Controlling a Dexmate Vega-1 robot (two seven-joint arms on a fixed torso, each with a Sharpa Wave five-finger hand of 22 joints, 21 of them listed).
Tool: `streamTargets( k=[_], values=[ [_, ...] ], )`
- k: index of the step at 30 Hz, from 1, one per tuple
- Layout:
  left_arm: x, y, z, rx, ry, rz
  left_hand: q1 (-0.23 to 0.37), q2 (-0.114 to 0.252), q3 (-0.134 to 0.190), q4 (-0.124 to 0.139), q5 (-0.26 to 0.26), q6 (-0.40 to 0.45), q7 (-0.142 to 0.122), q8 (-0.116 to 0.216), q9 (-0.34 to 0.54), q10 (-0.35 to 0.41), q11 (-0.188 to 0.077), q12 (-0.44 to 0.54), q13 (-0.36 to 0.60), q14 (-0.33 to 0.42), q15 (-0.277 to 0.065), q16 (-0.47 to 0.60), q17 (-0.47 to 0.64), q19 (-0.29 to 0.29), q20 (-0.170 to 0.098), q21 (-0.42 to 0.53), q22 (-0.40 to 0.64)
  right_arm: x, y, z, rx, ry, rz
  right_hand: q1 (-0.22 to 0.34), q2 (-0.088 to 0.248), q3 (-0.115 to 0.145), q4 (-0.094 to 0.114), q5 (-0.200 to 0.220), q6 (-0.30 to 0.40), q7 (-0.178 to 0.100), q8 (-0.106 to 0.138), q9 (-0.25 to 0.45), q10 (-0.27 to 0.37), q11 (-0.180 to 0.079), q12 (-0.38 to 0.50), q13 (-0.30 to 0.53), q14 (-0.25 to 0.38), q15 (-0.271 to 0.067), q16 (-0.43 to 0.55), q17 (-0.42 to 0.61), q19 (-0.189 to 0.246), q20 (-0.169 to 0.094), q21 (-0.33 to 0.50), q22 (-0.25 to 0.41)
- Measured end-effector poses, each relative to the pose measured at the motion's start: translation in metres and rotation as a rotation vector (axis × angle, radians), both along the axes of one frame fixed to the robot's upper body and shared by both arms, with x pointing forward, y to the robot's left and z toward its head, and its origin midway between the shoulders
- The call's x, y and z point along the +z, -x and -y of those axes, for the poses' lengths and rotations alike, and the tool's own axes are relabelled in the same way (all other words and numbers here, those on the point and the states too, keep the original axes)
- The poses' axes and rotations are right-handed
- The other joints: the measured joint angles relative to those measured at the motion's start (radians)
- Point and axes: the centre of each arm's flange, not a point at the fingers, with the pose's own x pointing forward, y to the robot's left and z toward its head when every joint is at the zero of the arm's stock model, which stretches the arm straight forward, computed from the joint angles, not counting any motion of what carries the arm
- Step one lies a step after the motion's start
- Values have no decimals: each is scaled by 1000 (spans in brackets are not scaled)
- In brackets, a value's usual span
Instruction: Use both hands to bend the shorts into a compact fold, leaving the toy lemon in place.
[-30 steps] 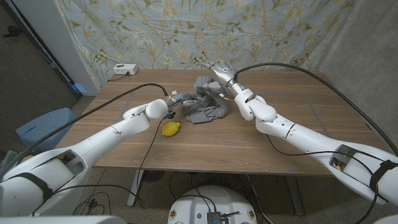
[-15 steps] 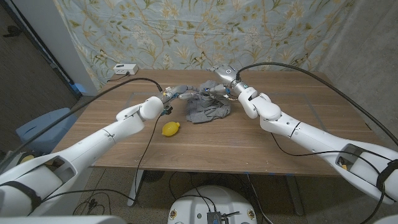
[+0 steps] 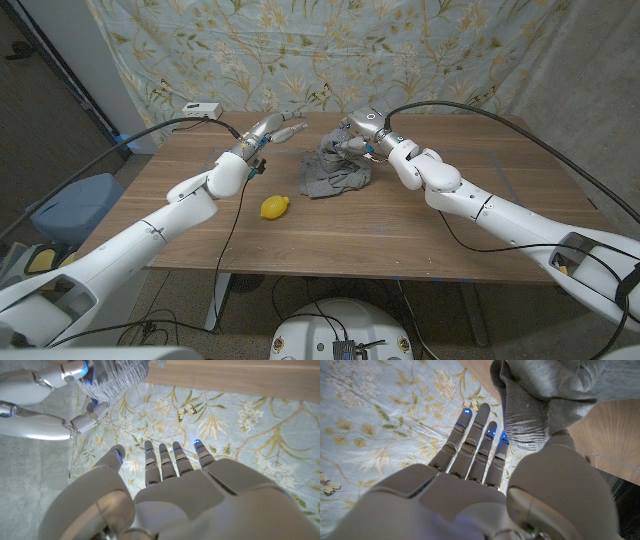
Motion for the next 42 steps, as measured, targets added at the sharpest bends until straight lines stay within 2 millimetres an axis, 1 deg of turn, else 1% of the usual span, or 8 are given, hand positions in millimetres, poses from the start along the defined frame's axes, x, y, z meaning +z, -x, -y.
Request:
streamTargets(
  k=[2,4,11,18,30,34,39,42],
  values=[
    [5,8,-2,-15,30,49,0,0,0,0,0,0,0,0,0,0,0,0,0,0,0,0,0,0,0,3,3,-1,3,-3,-9,8,-12,-16,-1,-11,7,-3,1,1,-9,0,-4,2,-3,0,-5,4,6,9,-13,13,-9,0],
    [5,11,-3,-20,42,65,0,0,0,0,0,-4,-4,0,0,0,0,0,0,0,0,0,0,0,0,4,4,-2,2,-3,-25,10,-23,41,31,7,-27,6,29,7,-14,0,51,0,15,5,43,2,62,46,-7,6,-14,3],
    [5,17,-8,-24,63,85,-8,0,0,0,0,-5,-5,-4,0,-5,-5,-4,0,0,0,0,0,0,0,4,4,-4,5,-7,-11,8,-27,487,196,202,-255,-9,228,34,-18,12,267,11,118,65,243,-70,248,149,167,-63,84,16],
    [7,19,-9,-49,91,100,-24,8,0,0,0,-18,-3,-4,0,-11,0,-8,0,-1,1,0,0,0,0,4,3,-9,13,-13,87,21,45,607,195,262,-289,-64,289,39,-13,21,290,25,131,88,252,-84,213,128,171,-67,130,19],
    [11,19,-12,-111,148,108,-47,12,-13,13,0,-23,2,-4,5,-8,2,-8,5,-3,3,0,5,6,6,8,3,-37,28,-37,374,178,262,726,157,300,-284,-152,196,-16,-70,31,156,-35,52,51,166,-45,57,47,73,-56,199,18],
    [14,17,-14,-118,167,113,-58,11,-18,18,0,-23,2,-8,5,-7,4,-8,5,-3,3,0,5,11,3,8,3,-40,40,-43,475,190,327,764,136,286,-272,-171,86,-35,-84,27,35,-47,-27,28,139,-27,-21,-23,15,-54,256,19],
    [18,20,-15,-161,201,129,-80,11,-26,26,0,-23,2,-8,5,-7,4,-8,4,5,-5,0,5,18,4,8,3,-46,44,-48,523,235,357,434,22,140,-132,-71,-223,-82,-84,10,-260,-73,-183,-34,-186,32,-189,-182,-53,-51,179,-14],
    [21,22,-16,-181,218,142,-82,11,-26,26,0,-23,2,-8,4,-3,8,-8,4,5,-5,0,5,20,5,8,3,-48,49,-52,515,258,371,283,-2,76,-68,1,-375,-88,-84,5,-367,-77,-195,-54,-313,53,-202,-217,-80,-50,92,-14]
  ],
)
